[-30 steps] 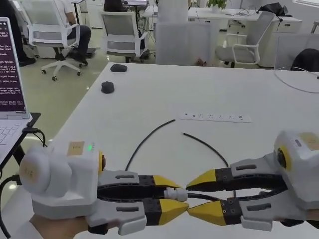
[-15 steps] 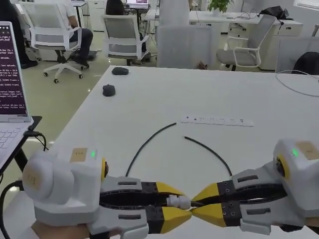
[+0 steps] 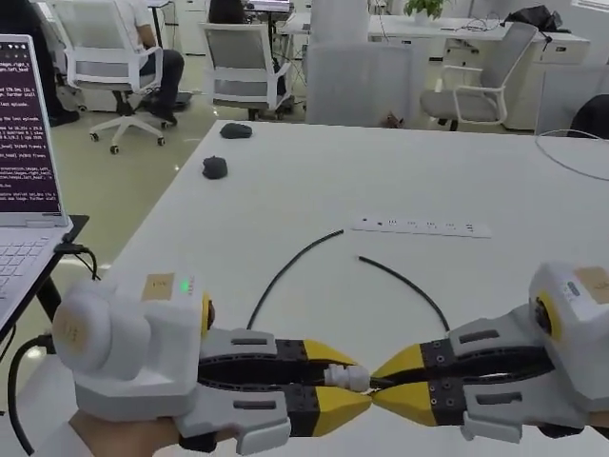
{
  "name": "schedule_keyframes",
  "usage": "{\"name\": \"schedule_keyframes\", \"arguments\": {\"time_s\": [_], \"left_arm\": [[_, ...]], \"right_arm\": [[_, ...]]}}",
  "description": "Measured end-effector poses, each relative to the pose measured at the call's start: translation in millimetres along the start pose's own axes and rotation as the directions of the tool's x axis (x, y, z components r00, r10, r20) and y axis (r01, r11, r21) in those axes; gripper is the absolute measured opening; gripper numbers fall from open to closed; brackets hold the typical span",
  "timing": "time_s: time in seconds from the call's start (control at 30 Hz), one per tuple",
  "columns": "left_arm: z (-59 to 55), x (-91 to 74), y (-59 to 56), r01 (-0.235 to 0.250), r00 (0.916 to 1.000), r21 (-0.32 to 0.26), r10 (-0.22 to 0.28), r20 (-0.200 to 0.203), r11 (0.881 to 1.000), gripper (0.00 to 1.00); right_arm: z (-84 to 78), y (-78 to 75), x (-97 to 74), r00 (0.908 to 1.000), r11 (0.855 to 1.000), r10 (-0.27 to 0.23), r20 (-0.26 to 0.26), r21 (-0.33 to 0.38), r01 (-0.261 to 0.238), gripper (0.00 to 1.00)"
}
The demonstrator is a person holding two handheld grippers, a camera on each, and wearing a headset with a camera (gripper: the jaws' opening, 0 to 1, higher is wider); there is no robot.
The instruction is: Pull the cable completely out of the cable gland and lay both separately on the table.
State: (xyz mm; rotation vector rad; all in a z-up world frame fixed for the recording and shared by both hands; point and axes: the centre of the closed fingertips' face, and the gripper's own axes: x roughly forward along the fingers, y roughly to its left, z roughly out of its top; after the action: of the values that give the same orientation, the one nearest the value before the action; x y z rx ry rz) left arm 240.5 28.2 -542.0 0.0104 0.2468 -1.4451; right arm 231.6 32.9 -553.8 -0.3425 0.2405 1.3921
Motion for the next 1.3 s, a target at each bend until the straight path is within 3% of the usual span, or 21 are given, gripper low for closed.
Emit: {"name": "schedule_keyframes", "arguments": {"time_s": [0.37,0.67,0.93,1.3], "left_arm": [[-0.8,-2.2,3.3,-0.013,0.9999,0.005,0.013,-0.004,1.000,0.17],[-1.5,-1.4,2.2,-0.010,0.9999,0.006,0.010,-0.009,1.000,0.17],[-0.6,-1.9,2.4,-0.011,0.9999,0.005,0.011,-0.003,1.000,0.17],[-1.7,-1.6,2.4,-0.011,0.9999,0.000,0.011,-0.005,1.000,0.17]], "right_arm": [[-18.4,-2.2,-10.1,0.9996,0.999,-0.014,-0.024,0.032,0.014,0.02],[-70.9,-5.5,-29.5,0.9863,0.994,-0.052,-0.157,0.086,0.066,0.02],[-106.4,-6.1,-38.3,0.9726,0.985,-0.062,-0.224,0.141,0.095,0.02],[-114.8,-5.7,-39.4,0.9685,0.976,-0.065,-0.241,0.185,0.112,0.03]]}}
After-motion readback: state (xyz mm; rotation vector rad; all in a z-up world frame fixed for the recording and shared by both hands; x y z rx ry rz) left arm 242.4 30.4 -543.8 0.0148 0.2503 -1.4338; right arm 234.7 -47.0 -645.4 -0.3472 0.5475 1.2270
